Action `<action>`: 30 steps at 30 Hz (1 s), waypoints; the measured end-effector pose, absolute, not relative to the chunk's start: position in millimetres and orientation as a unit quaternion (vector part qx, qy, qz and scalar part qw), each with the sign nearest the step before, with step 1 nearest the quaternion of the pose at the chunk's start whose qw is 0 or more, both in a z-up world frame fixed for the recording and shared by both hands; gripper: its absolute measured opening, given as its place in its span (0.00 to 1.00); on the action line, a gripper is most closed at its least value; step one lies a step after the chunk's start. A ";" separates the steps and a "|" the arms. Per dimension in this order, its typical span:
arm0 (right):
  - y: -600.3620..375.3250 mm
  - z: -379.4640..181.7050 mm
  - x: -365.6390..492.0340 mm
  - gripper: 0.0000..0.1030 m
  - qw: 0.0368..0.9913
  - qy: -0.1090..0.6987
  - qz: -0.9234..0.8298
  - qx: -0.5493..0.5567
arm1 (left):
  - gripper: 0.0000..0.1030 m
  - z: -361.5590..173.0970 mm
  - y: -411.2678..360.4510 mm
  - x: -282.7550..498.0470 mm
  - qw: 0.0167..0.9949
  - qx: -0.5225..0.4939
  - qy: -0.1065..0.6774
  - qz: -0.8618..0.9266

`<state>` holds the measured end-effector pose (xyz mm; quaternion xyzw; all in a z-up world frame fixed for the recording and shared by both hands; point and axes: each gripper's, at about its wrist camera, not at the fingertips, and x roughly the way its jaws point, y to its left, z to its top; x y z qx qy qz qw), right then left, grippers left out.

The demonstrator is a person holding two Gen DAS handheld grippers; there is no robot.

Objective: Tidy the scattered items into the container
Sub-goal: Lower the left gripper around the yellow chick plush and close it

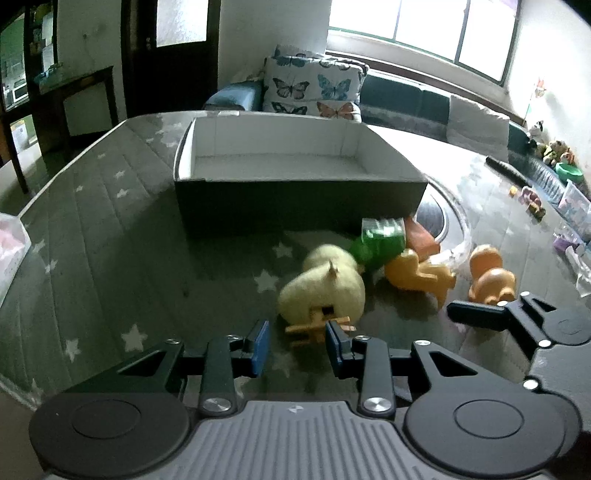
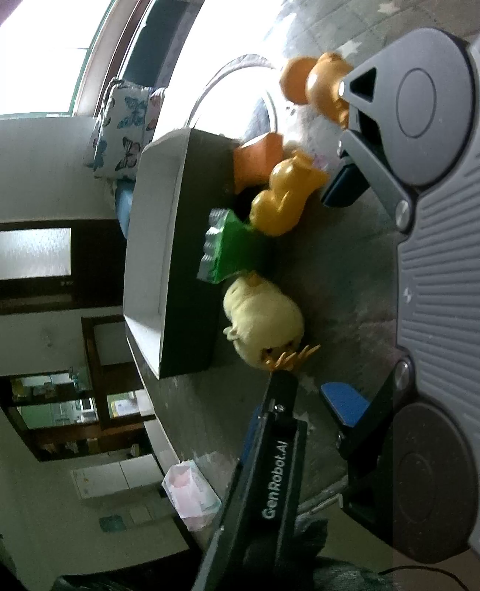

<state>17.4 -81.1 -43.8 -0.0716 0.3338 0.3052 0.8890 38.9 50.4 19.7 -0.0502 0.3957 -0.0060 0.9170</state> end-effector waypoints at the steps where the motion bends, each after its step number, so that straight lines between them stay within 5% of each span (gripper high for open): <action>1: -79.2 -43.4 19.2 0.98 0.888 0.334 0.308 -0.072 | 0.35 21.7 51.9 40.6 0.918 -0.050 0.393 -0.010; 14: -59.0 -41.7 44.0 0.90 0.870 0.342 0.349 -0.066 | 0.35 28.4 52.8 74.3 0.913 -0.024 0.398 -0.083; 30: -57.1 -45.3 59.9 0.67 0.854 0.359 0.372 -0.051 | 0.39 22.3 52.8 102.6 0.891 -0.017 0.430 -0.144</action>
